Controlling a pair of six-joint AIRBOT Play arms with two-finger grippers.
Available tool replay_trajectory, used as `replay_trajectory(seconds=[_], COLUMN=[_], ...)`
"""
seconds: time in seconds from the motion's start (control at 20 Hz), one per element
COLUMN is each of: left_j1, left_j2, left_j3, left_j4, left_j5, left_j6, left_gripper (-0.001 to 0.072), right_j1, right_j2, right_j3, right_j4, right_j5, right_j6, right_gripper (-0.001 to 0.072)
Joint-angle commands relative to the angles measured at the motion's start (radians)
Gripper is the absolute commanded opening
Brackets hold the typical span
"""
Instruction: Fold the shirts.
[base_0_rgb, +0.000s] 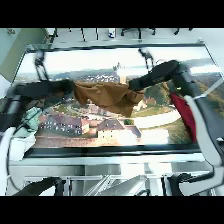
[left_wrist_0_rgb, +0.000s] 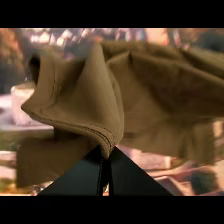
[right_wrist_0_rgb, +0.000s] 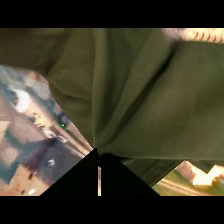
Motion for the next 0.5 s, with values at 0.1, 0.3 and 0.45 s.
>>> replay_trajectory(seconds=[0.1, 0.3, 0.45], left_j1=[0.029, 0.062, 0.062], left_j2=[-0.189, -0.220, -0.222], left_j3=[0.021, 0.090, 0.091], left_j4=[0.026, 0.026, 0.027], left_j5=[-0.062, -0.039, -0.044], left_j6=[-0.001, -0.001, 0.010], left_gripper=[0.0019, 0.0019, 0.0019], right_j1=[-0.076, -0.222, -0.332], right_j2=[-0.109, -0.044, -0.003], right_j3=[0.020, 0.068, 0.059], right_j4=[0.122, 0.121, 0.121], right_j5=[0.140, 0.009, -0.187], right_j6=[0.008, 0.048, 0.073], right_gripper=[0.0027, 0.0385, 0.0385])
